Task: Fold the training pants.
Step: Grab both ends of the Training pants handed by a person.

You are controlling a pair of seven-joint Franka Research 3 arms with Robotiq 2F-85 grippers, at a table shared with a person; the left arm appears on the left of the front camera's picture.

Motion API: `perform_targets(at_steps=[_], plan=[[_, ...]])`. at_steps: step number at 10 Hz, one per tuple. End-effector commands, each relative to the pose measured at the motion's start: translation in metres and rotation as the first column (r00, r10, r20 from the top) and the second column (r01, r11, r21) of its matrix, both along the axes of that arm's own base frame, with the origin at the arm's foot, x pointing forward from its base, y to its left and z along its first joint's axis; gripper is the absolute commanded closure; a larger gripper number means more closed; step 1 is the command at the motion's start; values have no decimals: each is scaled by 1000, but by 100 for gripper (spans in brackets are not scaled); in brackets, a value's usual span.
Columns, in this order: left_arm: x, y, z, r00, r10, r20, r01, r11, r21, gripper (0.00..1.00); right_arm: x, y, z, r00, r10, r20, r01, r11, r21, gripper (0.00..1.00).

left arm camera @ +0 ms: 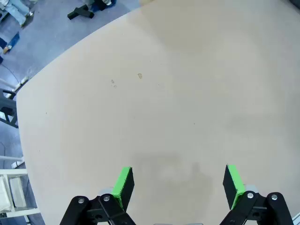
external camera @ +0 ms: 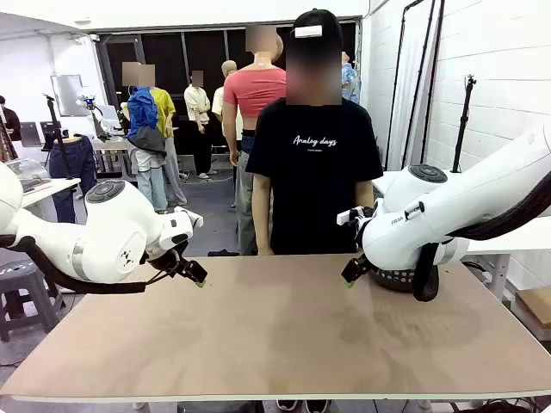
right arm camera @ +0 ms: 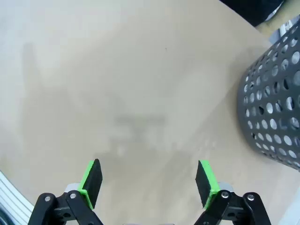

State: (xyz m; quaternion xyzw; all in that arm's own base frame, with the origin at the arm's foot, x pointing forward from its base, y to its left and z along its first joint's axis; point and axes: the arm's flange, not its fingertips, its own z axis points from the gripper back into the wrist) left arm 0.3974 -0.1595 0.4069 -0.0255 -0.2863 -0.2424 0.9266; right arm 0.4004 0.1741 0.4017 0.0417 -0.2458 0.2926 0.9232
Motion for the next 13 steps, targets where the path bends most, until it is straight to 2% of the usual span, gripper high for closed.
perform_targets(at_steps=[1, 11, 12, 13], plan=[[-2, 1, 3, 1000, 2, -5, -2, 1000, 3, 0, -1, -1, 0, 1000, 1, -4, -1, 1000, 2, 0], [-2, 1, 3, 1000, 2, -5, -2, 1000, 3, 0, 0, 0, 0, 1000, 1, 0, -1, 1000, 0, 0], [0, 0, 0, 1000, 0, 0, 0, 1000, 0, 0, 2, -2, 4, 999, -27, -26, 27, 1000, 13, 0], [-2, -3, 15, 1000, 14, 9, -15, 1000, 10, 0, 2, -7, 18, 998, -55, -35, 56, 998, 27, 0]])
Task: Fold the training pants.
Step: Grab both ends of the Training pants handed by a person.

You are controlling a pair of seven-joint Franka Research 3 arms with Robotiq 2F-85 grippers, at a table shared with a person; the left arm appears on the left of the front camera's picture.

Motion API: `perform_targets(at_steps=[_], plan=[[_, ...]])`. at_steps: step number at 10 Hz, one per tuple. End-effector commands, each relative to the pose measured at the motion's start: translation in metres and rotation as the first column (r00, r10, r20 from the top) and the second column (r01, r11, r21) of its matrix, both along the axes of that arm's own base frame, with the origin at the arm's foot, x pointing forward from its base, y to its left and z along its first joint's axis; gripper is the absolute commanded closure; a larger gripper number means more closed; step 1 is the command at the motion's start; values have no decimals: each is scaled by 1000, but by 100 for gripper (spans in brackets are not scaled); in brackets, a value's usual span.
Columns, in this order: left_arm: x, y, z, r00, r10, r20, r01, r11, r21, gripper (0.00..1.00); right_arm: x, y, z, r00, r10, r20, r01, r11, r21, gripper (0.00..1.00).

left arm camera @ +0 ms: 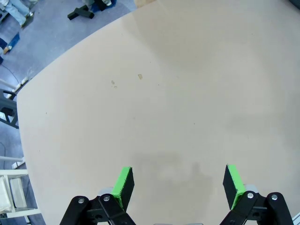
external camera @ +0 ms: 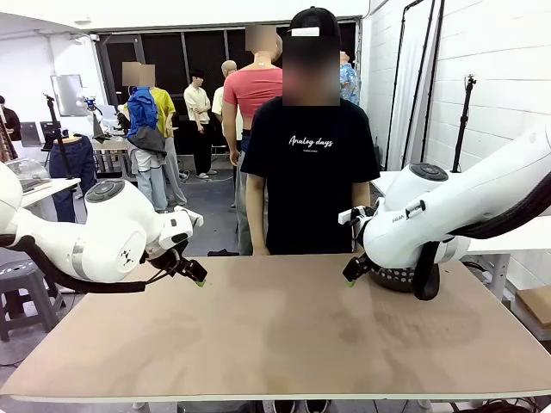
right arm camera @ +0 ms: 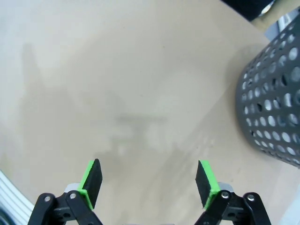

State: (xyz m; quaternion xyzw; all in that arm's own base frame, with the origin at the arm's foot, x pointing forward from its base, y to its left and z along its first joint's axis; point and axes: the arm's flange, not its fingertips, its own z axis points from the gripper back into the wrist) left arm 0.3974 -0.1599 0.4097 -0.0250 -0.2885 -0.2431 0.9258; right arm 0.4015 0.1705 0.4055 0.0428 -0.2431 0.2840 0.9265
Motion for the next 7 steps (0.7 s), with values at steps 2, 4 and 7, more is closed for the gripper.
perform_targets(at_steps=[2, 4, 7], plan=[[-12, -10, 50, 1000, 24, -19, -24, 1000, 19, 0, -3, -14, 51, 997, -62, -37, 64, 997, 43, 0], [-22, -16, 84, 1000, 8, -1, -8, 1000, 28, 0, -7, -18, 80, 999, -52, -3, 52, 998, 38, 0], [-31, -20, 124, 999, 30, 11, -30, 999, 29, 0, -19, -15, 114, 999, 0, 50, -2, 1000, 30, 0]])
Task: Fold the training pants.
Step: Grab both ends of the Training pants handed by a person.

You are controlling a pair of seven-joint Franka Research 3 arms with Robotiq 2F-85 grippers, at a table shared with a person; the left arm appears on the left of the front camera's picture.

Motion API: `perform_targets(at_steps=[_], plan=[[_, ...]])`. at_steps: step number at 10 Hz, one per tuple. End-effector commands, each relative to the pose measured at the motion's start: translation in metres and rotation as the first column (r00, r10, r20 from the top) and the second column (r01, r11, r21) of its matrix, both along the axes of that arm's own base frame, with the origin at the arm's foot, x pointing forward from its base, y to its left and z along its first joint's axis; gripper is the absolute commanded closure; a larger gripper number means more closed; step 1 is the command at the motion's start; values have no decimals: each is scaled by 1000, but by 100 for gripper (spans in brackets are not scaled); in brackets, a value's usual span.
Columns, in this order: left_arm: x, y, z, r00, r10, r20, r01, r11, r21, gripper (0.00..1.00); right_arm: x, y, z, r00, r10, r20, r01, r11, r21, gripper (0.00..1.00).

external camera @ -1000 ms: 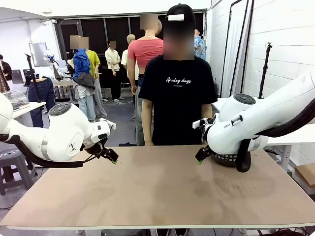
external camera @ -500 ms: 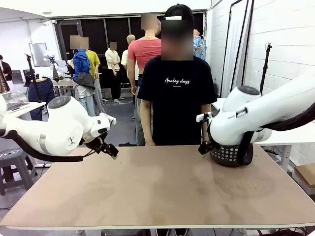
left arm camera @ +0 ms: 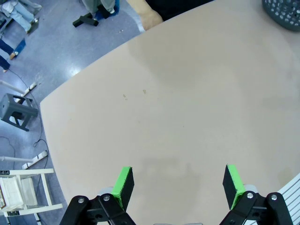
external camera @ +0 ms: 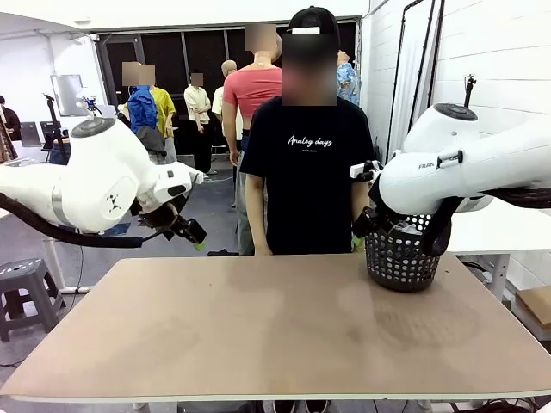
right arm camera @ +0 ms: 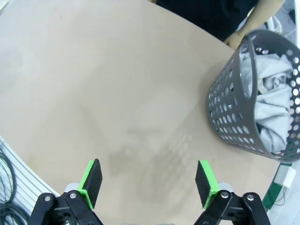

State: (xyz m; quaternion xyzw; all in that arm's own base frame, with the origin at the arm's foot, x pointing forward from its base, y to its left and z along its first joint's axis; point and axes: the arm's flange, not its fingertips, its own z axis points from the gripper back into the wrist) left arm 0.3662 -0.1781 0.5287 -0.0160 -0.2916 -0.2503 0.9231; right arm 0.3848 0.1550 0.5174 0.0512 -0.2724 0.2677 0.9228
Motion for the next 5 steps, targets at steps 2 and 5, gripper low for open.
perform_targets(at_steps=[2, 5], plan=[[-2, 1, 20, 999, 48, 12, -49, 999, 20, 0, -6, 4, 18, 997, 72, 10, -72, 997, -21, 0], [-10, 2, 27, 999, 40, -28, -40, 999, 5, 0, -13, 7, 33, 995, 100, 28, -98, 994, -36, 0]])
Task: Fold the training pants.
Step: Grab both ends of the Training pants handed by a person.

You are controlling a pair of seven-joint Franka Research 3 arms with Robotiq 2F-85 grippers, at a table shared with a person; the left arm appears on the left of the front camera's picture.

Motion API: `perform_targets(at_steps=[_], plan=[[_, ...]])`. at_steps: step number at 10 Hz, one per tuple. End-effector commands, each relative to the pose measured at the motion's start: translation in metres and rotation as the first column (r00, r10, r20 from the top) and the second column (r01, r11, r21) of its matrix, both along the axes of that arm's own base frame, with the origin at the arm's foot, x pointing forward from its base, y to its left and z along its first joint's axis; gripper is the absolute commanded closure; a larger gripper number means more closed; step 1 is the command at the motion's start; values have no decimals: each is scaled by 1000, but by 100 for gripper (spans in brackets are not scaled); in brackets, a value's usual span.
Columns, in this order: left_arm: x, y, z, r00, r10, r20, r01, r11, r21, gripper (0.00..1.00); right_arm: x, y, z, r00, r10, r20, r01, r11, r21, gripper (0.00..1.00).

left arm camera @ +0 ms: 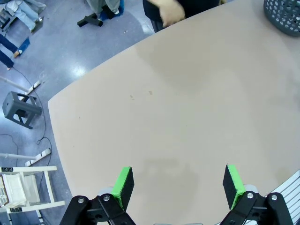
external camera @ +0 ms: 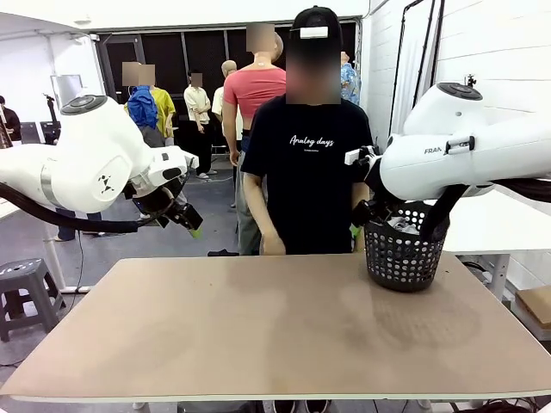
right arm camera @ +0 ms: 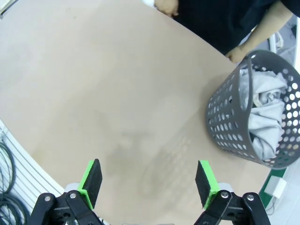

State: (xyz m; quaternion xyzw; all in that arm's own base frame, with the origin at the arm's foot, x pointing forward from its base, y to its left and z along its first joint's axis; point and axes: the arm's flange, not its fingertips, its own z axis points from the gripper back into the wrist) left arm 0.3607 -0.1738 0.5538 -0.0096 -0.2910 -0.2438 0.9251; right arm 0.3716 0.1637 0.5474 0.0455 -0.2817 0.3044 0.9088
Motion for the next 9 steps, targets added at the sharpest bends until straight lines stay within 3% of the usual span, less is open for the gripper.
perform_targets(at_steps=[1, 2, 3, 9], plan=[[-5, -3, 2, 999, 35, -25, -35, 999, 2, 0, 0, 1, 4, 999, 39, 0, -39, 999, -5, 0], [-6, -1, 2, 997, 74, 1, -74, 997, 20, 0, 0, 5, 5, 999, 44, -8, -44, 999, -12, 0], [-1, 0, -1, 1000, 3, -11, -3, 1000, 3, 0, -1, 1, 3, 1000, 7, 4, -7, 1000, -1, 0], [-1, 0, -1, 1000, 3, -11, -3, 1000, 3, 0, -1, 1, 3, 1000, 7, 4, -7, 1000, -1, 0]])
